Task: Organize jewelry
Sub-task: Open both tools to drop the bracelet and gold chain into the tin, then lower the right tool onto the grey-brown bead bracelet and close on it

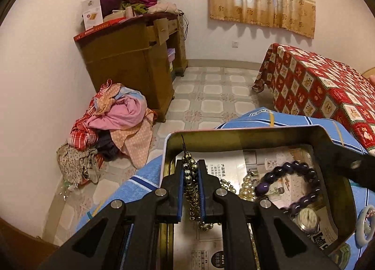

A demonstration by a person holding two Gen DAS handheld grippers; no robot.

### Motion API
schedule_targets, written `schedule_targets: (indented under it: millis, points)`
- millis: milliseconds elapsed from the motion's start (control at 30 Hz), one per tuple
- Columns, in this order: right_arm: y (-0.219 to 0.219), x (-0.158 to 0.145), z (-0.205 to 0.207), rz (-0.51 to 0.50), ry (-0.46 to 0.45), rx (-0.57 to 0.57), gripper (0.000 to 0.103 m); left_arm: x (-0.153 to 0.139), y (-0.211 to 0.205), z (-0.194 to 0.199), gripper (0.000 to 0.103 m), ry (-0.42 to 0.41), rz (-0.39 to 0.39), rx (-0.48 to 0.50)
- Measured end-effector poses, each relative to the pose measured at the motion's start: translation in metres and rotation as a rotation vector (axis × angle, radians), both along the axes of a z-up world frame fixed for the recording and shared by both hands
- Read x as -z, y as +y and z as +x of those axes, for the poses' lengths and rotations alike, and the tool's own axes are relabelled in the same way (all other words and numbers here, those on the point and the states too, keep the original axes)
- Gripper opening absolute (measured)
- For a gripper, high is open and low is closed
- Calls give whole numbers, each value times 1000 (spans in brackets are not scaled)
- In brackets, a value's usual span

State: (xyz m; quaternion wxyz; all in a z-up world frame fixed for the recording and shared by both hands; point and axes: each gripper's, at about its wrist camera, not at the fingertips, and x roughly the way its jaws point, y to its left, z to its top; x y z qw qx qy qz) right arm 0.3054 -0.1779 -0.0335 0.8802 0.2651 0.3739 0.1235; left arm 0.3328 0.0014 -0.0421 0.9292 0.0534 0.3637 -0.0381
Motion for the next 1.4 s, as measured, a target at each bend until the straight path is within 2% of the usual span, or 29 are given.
schedule_targets:
  millis: [133, 167, 200, 233, 267, 300, 367, 533, 700, 800, 933, 1100, 1233, 1400]
  points:
    - [-9, -16, -19, -2, -43, 35, 70, -8, 6, -3, 14, -2, -42, 25]
    - [-10, -19, -23, -7, -52, 40, 70, -11, 8, -6, 24, -5, -59, 31]
    - [-12, -27, -33, -16, -72, 50, 70, -16, 13, -9, 43, -13, -83, 38]
    - [-13, -31, -38, -20, -83, 55, 70, -21, 16, -13, 56, -24, -98, 38]
    - [-16, -39, -51, -24, -108, 67, 70, -27, 24, -21, 77, -53, -126, 29]
    - [-19, -45, -62, -27, -130, 81, 70, -32, 29, -28, 81, -76, -146, 24]
    - [-22, -52, -78, -31, -153, 106, 70, -43, 36, -39, 82, -102, -190, 34]
    - [-24, -65, -128, -30, -187, 144, 70, -59, 48, -64, 82, -117, -230, 21]
    - [-24, -63, -170, -61, -176, 145, 70, -58, 56, -113, 82, -116, -276, 26]
    - [-23, -58, -189, -104, -150, 134, 70, -53, 48, -144, 82, -110, -229, 64]
    - [-30, -46, -213, -98, -106, 139, 70, -46, 30, -185, 82, -115, -140, 108]
    - [-36, -30, -234, -135, -24, 168, 70, -35, 18, -217, 82, -78, -125, 162]
    - [-37, -19, -249, -195, 20, 184, 70, -26, 13, -226, 82, -41, -85, 132]
    - [-38, -11, -264, -209, 51, 175, 70, -16, 6, -245, 82, -16, -74, 146]
